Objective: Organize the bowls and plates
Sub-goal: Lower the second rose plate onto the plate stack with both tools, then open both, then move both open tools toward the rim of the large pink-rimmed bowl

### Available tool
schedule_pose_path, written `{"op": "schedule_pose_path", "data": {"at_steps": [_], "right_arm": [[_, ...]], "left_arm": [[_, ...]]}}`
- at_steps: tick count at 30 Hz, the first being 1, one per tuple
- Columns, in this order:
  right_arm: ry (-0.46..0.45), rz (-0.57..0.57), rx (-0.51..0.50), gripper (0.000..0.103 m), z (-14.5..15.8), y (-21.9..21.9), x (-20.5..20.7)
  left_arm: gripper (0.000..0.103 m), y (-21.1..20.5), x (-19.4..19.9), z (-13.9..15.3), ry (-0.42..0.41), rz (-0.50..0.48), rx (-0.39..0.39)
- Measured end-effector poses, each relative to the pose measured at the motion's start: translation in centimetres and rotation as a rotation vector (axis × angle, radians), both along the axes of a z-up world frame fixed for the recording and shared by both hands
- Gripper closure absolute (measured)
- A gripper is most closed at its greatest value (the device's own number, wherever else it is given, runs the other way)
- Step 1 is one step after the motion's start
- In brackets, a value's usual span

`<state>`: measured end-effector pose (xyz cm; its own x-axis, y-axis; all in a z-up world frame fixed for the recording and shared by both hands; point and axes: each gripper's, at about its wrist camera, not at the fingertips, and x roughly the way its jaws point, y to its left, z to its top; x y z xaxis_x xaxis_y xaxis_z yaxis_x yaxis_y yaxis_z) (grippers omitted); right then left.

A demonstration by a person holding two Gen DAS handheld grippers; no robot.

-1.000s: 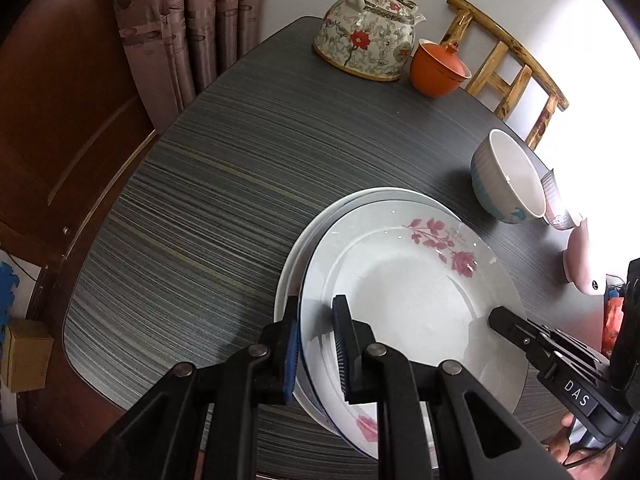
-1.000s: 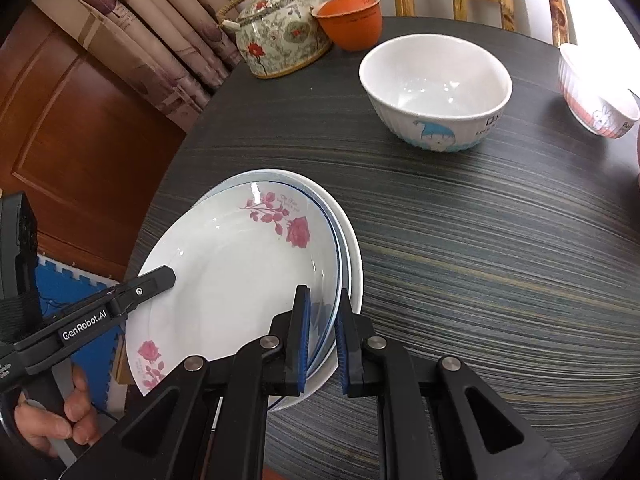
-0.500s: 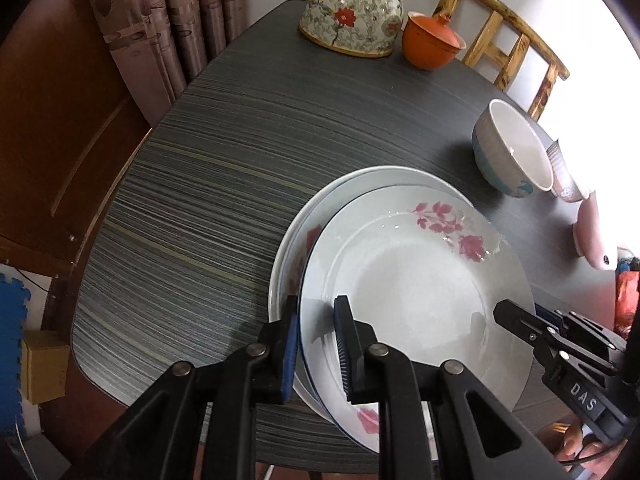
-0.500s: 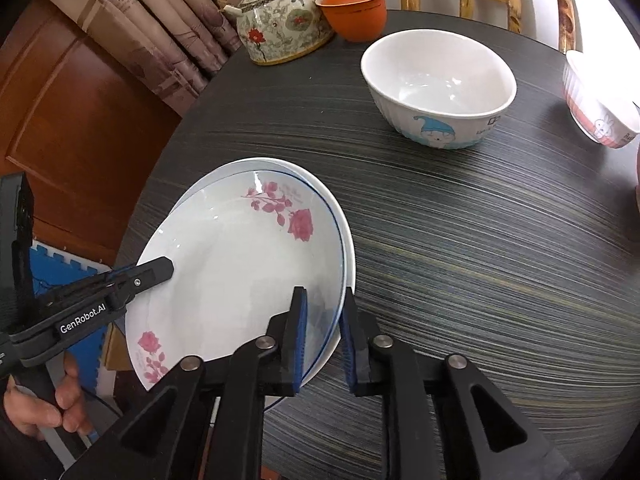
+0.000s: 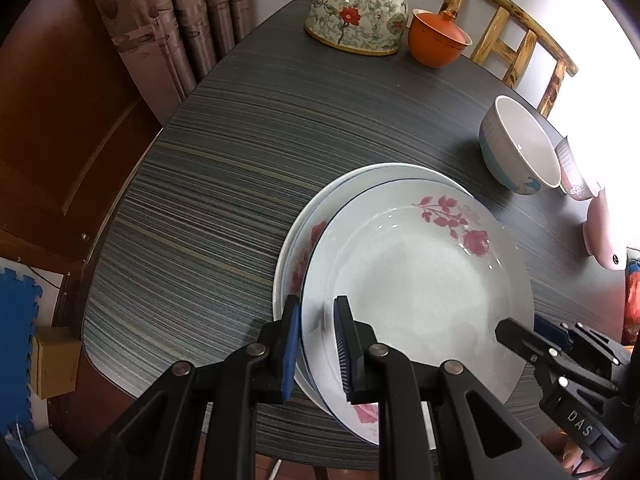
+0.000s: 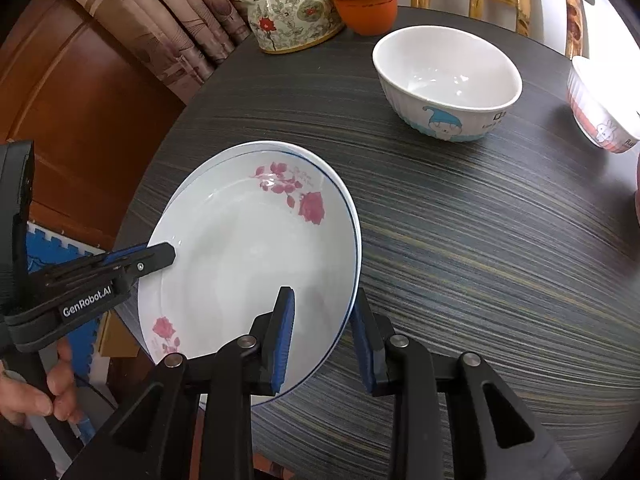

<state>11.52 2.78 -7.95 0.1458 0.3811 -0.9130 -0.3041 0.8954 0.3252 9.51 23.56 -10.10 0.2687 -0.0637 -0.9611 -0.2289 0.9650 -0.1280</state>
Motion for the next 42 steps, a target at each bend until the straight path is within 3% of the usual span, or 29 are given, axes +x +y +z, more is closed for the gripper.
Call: {"op": "schedule_pose_path", "data": {"at_steps": [4,8,14,22,31,42], "right_arm": [[0.011,0.003,0.007,0.075,0.1,-0.1,-0.5],[0.011,0.007,0.008,0.075,0.1,0.0,-0.7],[0.013,0.012,0.013,0.075,0.3,0.0,-1.1],[-0.005,0.02,0.0,0.075,0.8,-0.7,-1.7],[0.003,-0.021,0.002,0.075,1.4,-4.7,-2.7],[0.006,-0.215,-0.049,0.073,1.8,-18.9,-3.5]], "left_arm": [[0.086,0.1,0.0,0.3,-0.001,0.001,0.005],[0.086,-0.8,0.0,0.7,-0.005,-0.032,0.116],[0.085,-1.7,-0.1,1.7,-0.03,-0.052,0.161],[0.061,-4.0,-0.5,3.5,-0.072,-0.076,0.197],[0.061,-9.7,0.2,3.7,-0.081,-0.145,0.143],[0.061,-19.3,2.9,5.3,-0.105,-0.212,-0.032]]}}
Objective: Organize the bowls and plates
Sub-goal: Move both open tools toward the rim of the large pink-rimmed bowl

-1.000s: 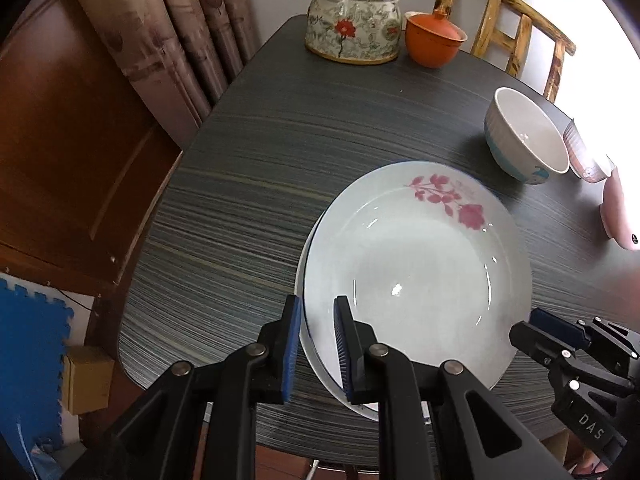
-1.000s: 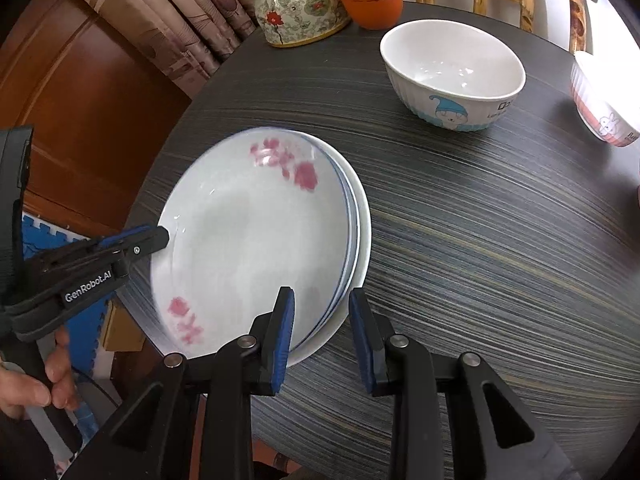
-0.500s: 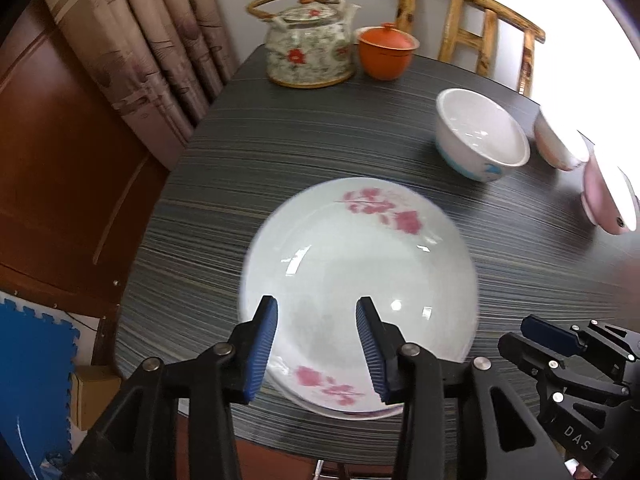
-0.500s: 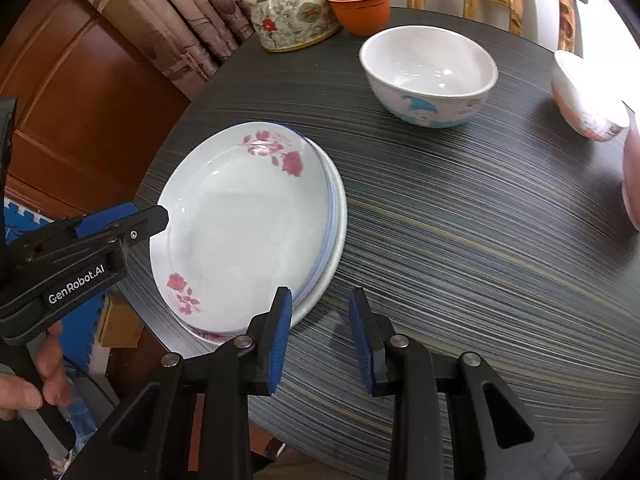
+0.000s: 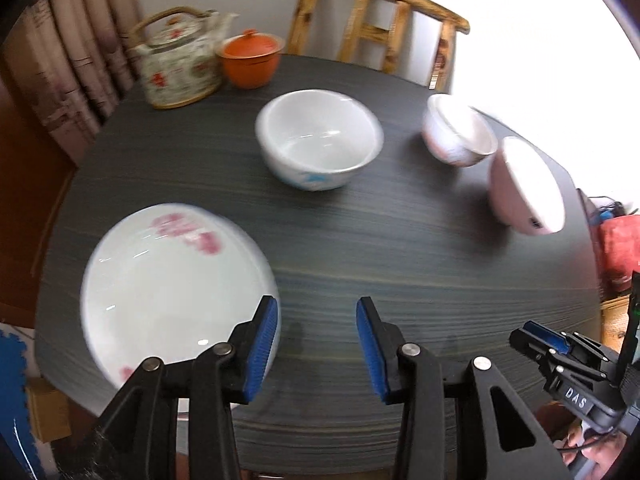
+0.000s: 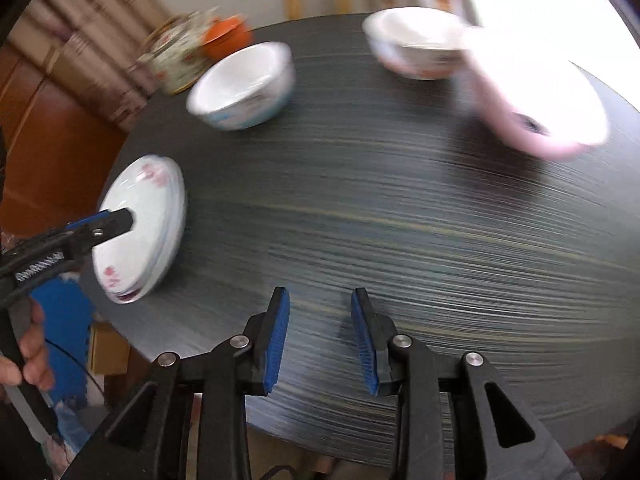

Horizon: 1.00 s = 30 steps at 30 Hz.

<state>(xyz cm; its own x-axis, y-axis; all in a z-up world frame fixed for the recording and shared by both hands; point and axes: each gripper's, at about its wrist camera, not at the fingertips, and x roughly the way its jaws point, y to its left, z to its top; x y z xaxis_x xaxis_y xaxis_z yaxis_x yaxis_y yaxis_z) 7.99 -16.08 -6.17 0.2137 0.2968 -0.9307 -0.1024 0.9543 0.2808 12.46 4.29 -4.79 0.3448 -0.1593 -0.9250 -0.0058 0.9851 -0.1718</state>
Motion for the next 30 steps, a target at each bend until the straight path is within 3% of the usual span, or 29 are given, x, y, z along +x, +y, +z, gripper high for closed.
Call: {"op": "schedule_pose_path", "data": {"at_steps": [6,9,12,16,21,30], "right_arm": [[-0.022,-0.142,-0.032,0.073,1.3,-9.4,0.5],[-0.043,-0.194,-0.058,0.073,2.0,-13.4,1.8],[-0.06,-0.231,-0.07,0.073,3.1,-16.5,3.5],[-0.066,-0.281,-0.051,0.062,3.5,-19.8,7.1],[-0.057,-0.303,-0.063,0.062,2.9,-21.4,11.1],[-0.013,-0.275,-0.103,0.062,-0.8,-21.1,15.9]], "left_arm": [[0.061,-6.3,2.9,1.0,-0.004,-0.067,-0.016],[0.05,-10.0,4.9,1.8,-0.01,-0.112,-0.023],[0.048,-13.2,7.0,2.2,-0.017,-0.16,-0.047],[0.048,-16.5,10.2,1.3,0.008,-0.17,-0.087],[0.048,-19.1,13.3,-0.1,0.027,-0.15,-0.083],[0.048,-21.4,16.0,-4.2,0.102,-0.133,-0.051]]}}
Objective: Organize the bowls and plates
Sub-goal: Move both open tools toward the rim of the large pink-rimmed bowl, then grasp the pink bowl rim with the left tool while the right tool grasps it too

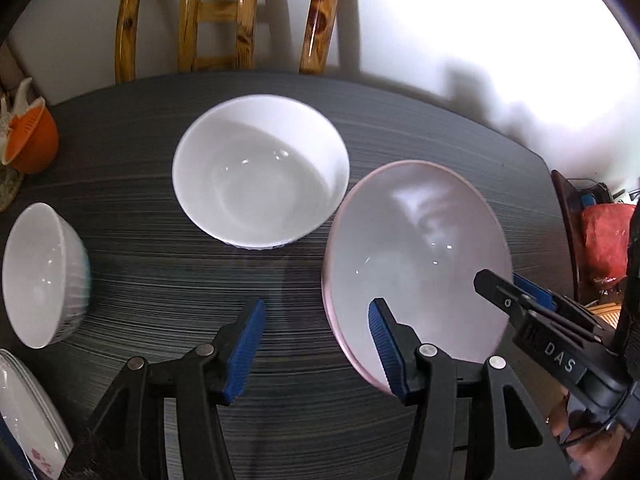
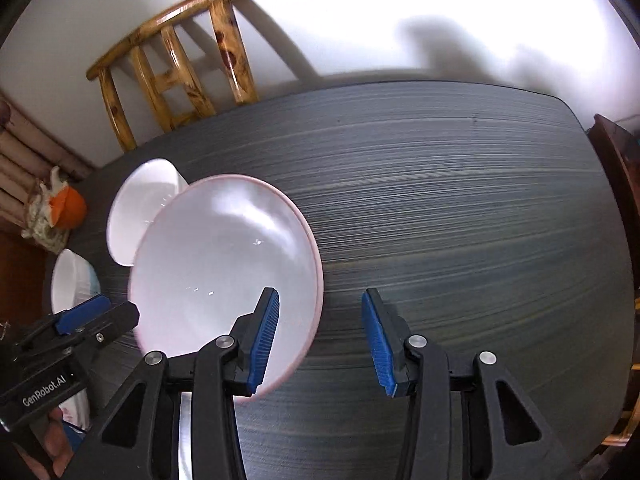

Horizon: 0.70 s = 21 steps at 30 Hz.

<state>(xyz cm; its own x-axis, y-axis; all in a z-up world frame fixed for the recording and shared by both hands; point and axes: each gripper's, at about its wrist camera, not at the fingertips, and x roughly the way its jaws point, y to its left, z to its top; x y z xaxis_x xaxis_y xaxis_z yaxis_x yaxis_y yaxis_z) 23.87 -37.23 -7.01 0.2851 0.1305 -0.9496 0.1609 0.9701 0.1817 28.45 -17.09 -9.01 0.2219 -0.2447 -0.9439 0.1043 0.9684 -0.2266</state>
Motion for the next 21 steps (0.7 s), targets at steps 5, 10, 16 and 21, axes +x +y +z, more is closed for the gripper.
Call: {"op": "schedule_pose_path", "data": {"at_steps": [5,10,16,21], "right_arm": [[0.014,0.014,-0.002,0.064,-1.5,0.2,0.6],[0.008,0.028,-0.018,0.082,-1.9,0.4,0.6],[-0.007,0.017,-0.008,0.094,-1.8,0.4,-0.2],[-0.02,-0.008,0.004,0.094,-0.9,0.7,-1.4]], "left_arm": [[0.048,-0.1,0.5,-1.3,-0.005,0.012,0.0],[0.081,-0.3,1.2,-2.5,0.01,0.018,-0.015],[0.094,-0.7,0.3,-2.5,0.017,-0.006,-0.008],[0.094,0.6,-1.9,-1.4,0.009,-0.021,-0.022]]}}
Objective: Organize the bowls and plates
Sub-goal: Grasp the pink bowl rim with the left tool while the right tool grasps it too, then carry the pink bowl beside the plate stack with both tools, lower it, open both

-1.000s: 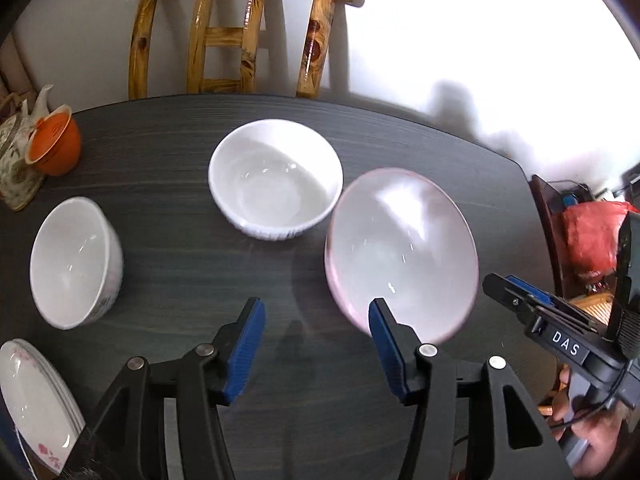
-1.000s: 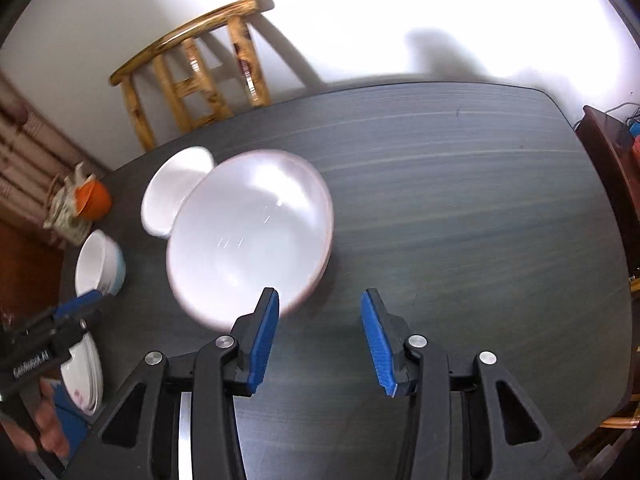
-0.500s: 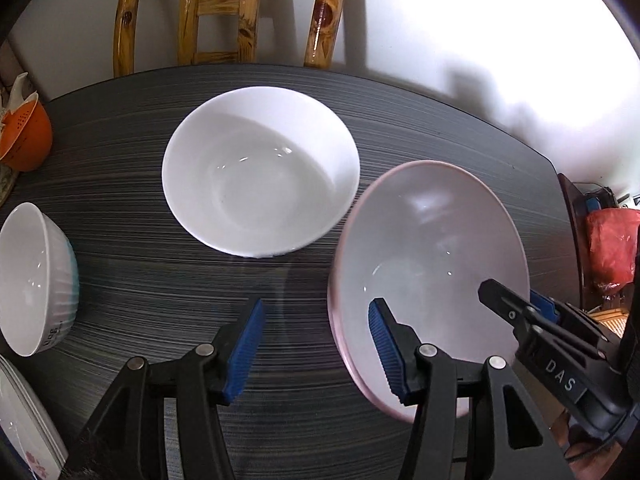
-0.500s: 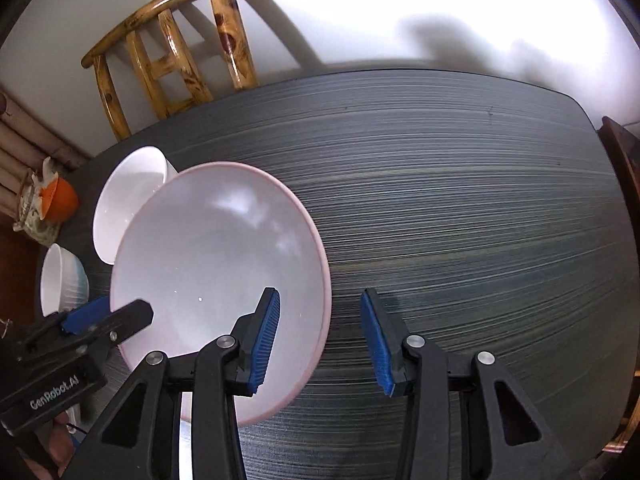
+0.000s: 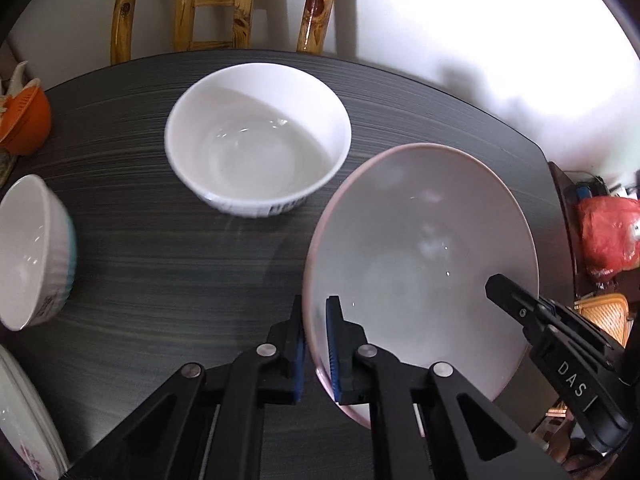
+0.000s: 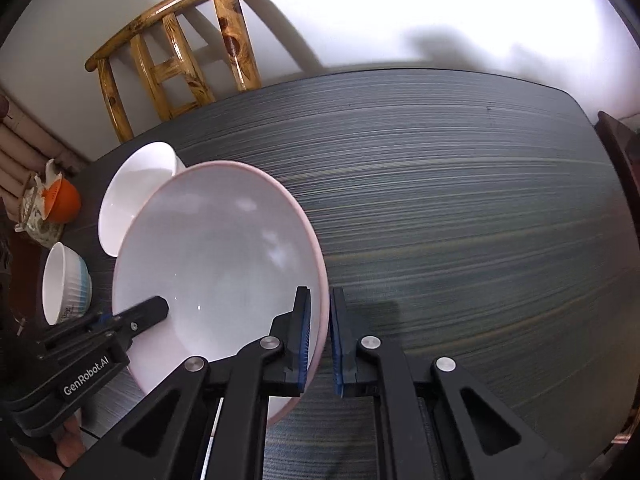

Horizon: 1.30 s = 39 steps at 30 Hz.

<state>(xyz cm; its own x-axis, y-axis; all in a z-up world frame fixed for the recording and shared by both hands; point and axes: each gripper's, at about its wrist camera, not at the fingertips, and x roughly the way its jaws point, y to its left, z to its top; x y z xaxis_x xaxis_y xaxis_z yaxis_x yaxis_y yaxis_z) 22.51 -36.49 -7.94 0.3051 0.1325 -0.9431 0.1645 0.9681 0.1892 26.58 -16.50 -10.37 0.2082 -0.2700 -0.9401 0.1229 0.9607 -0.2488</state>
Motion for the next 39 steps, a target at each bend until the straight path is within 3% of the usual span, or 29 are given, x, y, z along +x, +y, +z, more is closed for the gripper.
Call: {"op": "schedule_pose_path", "data": {"at_steps": [10,21,29,39], "right_arm": [[-0.008,0.032,0.032,0.092,3.5,3.9,-6.4],[0.073,0.106,0.09,0.091,2.1,10.7,-13.8],[0.094,0.131,0.076,0.09,1.4,14.2,-17.0],[0.1,0.123,0.066,0.09,0.9,14.7,-17.3]], "left_arm": [[0.094,5.5,-7.8,3.4,-0.014,-0.002,0.033],[0.094,11.7,-14.2,2.4,0.005,0.061,0.073],[0.094,12.9,-16.3,0.3,0.008,0.065,0.089],[0.094,12.8,-16.2,0.0,-0.01,0.064,0.097]]}}
